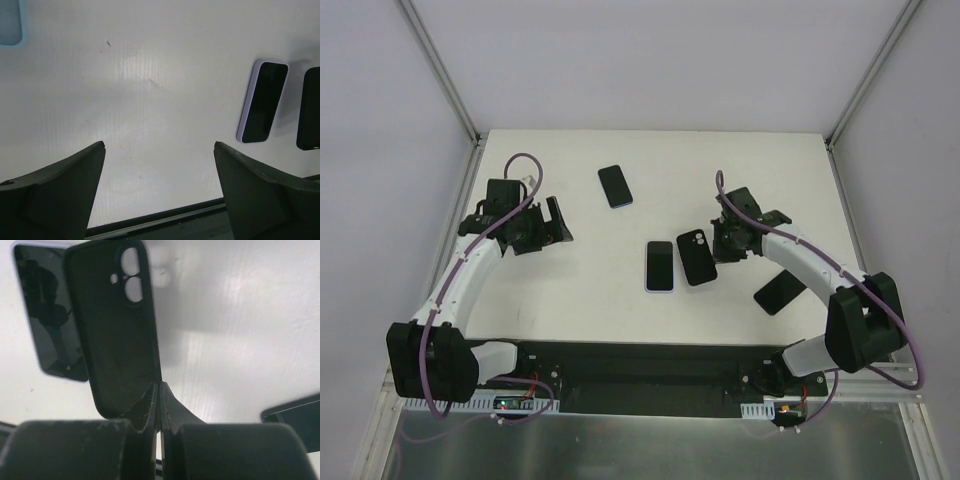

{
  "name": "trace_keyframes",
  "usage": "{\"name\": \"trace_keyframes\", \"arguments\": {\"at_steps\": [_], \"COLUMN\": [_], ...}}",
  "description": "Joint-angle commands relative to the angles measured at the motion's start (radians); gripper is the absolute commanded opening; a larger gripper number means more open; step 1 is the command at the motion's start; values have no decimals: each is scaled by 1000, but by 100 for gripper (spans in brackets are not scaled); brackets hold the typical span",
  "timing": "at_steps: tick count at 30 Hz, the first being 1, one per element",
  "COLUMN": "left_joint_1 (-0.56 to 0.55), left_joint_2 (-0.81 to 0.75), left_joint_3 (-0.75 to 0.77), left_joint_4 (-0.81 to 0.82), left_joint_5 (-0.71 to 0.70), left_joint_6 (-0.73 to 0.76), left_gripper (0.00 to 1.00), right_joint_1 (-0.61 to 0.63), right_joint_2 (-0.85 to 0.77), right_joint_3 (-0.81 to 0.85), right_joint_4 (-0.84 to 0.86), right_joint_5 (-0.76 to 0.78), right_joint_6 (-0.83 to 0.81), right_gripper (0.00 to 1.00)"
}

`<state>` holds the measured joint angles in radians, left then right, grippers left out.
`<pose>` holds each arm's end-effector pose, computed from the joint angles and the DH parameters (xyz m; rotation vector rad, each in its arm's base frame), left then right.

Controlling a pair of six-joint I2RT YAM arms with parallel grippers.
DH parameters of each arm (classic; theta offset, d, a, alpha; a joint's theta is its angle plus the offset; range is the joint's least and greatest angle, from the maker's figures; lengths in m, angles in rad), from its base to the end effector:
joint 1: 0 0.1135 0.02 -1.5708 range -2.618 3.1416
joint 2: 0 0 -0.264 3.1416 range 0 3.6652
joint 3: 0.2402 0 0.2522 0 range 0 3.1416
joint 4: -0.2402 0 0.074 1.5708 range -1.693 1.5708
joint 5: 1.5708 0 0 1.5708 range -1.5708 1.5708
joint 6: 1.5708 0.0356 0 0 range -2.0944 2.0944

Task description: Put the phone into the phone case

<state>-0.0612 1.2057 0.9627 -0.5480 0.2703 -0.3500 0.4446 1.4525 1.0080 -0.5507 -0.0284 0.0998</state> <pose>0.2530 -0.0250 0.2824 -0.2110 2.3761 -0.5169 0.2663 0.1280 0.2326 -0.4540 2.5440 0.2410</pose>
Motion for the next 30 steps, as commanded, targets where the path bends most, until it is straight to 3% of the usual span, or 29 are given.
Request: {"name": "trace_keyframes", "arguments": {"at_steps": [1,5,9,15,21,24,25,27,28,30], "left_joint_1": [-9,-6,-6,-6,-8,-8,-8,-8,-8,-8], "left_joint_2": [-69,-109,-269,-441,-452,-446,-448,-445,-443,-442], "left_joint_3": [-28,-50,-137,-214,-211,-211,-211,-211,-208,-208], "left_joint_4": [37,37,36,13,8,10,10,13,16,20], "left_joint_5": [61,31,-112,-190,-177,-168,-163,-148,-143,-138], "left_joint_6": [-21,-26,-18,29,32,28,17,11,16,17], "left_gripper": [89,92,98,99,99,99,99,97,97,97], "right_joint_1": [110,273,437,548,579,577,574,562,557,528], "right_joint_2": [-64,-14,113,334,427,428,428,421,404,388], "right_joint_3": [-9,30,165,306,392,425,438,445,437,417], "right_joint_4": [55,122,127,103,35,-3,-15,-8,6,21], "right_joint_5": [-39,36,166,228,259,287,289,310,332,355], "right_joint_6": [124,280,357,451,514,482,462,367,327,261], "right_gripper": [1,1,1,1,4,20,29,40,51,59]}}
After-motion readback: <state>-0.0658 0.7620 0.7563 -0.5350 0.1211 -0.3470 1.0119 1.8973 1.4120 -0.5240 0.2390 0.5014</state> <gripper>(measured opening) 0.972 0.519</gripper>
